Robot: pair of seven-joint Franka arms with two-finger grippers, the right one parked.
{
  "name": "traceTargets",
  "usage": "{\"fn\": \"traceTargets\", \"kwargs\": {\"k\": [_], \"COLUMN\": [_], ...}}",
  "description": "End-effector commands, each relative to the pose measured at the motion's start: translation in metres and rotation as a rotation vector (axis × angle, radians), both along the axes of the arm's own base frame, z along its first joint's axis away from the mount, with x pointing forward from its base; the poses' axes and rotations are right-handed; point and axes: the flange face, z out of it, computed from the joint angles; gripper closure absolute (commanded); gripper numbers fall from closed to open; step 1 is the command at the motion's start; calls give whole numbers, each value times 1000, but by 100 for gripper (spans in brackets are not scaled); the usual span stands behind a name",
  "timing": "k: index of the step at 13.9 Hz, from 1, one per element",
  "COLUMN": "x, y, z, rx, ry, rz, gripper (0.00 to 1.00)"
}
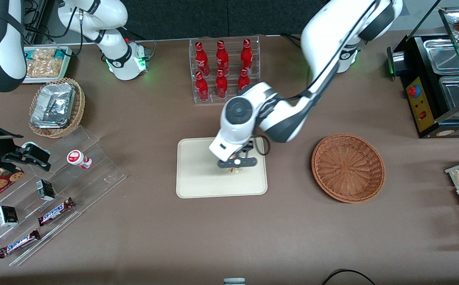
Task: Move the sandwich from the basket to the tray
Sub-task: 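Carry the sandwich with the left gripper over the cream tray, then lower the sandwich onto the tray and open the left gripper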
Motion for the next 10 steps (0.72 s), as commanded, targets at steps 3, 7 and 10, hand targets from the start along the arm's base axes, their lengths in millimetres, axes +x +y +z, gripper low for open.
{"fn": "traceTargets", "kwargs": {"k": [3, 7, 10], "x": [1, -3, -3], "y": [-30, -41, -40], "z": [-55, -95, -116], "rx": [19, 10, -1], "ry": [-77, -122, -118], "rz": [-75, -136, -133], "gripper": [82, 78, 55]}}
